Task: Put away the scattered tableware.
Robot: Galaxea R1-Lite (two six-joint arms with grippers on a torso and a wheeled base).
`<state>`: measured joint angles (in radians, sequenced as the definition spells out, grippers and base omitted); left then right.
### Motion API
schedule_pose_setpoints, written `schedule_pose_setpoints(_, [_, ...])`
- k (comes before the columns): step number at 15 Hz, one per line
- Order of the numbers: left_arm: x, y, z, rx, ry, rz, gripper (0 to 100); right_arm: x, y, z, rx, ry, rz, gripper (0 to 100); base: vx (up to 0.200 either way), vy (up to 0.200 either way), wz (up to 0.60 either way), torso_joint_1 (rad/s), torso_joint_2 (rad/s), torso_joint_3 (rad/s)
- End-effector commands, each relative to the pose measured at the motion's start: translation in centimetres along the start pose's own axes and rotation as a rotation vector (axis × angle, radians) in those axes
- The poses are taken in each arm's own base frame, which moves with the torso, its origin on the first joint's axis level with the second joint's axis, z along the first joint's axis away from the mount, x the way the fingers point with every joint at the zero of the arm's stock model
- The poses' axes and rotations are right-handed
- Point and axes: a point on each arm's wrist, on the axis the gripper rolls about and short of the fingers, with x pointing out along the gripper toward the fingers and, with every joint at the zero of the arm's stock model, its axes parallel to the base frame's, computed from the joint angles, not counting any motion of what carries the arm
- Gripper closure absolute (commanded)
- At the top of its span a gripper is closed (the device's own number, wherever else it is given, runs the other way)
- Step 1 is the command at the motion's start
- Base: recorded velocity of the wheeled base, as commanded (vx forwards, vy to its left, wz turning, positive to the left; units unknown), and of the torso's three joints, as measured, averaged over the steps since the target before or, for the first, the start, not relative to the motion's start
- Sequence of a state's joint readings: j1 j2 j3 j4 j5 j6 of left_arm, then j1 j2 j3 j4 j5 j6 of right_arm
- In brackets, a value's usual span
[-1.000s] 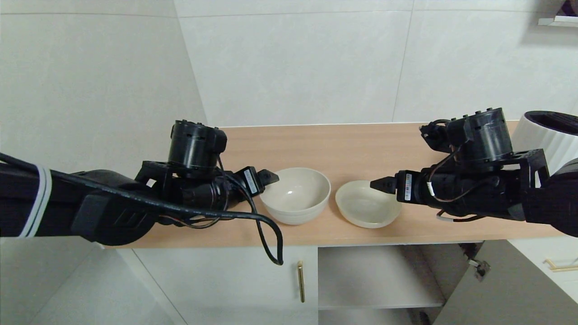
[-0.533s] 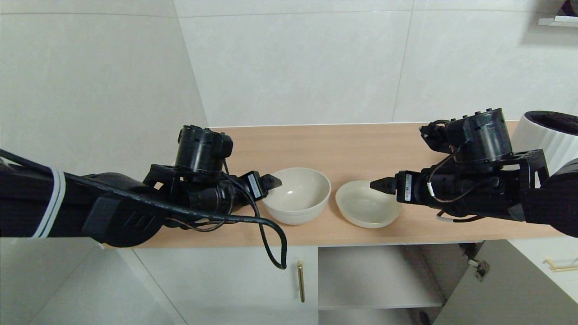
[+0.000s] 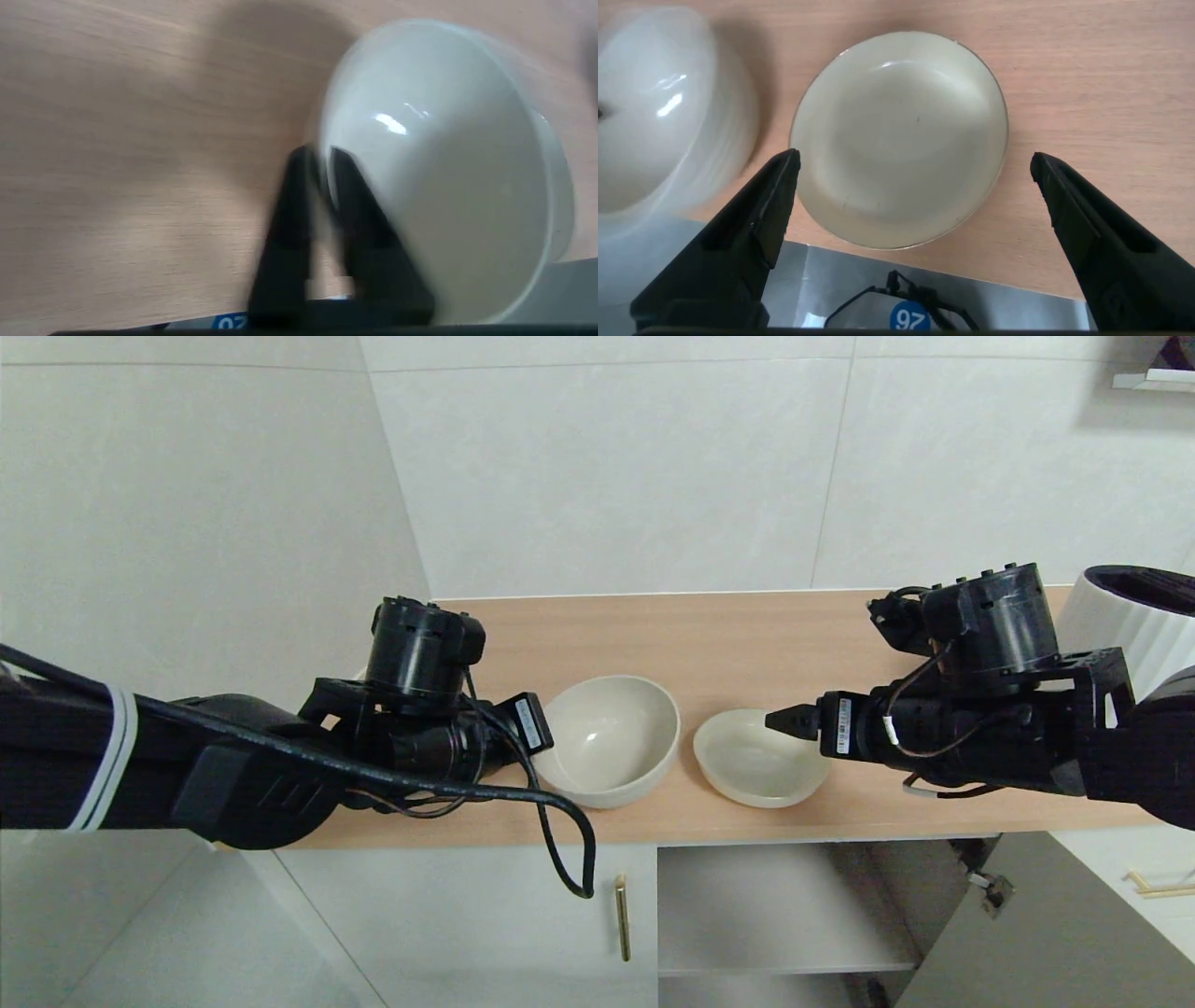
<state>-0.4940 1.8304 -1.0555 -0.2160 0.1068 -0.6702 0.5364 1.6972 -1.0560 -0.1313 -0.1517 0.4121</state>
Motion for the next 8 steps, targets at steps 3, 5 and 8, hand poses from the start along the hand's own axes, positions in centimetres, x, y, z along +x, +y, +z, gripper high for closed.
schedule_pose_setpoints(3, [-0.4, -0.2, 0.3, -0.002, -0.013, -0.009, 100, -0.1, 0.0, 0.1, -0.004, -0.005, 0.001, 0, 0.0, 0.0, 0.0, 0.0, 0.0, 0.0])
schedule_pose_setpoints(5, [-0.8, -0.2, 0.4, -0.003, -0.018, -0.013, 100, 0.2, 0.1, 0.3, -0.006, -0.008, -0.013, 0, 0.0, 0.0, 0.0, 0.0, 0.0, 0.0])
schedule_pose_setpoints(8, [-1.2, -0.2, 0.5, 0.0, -0.021, -0.018, 100, 1.4, 0.1, 0.2, -0.014, -0.01, -0.107, 0, 0.0, 0.0, 0.0, 0.0, 0.0, 0.0])
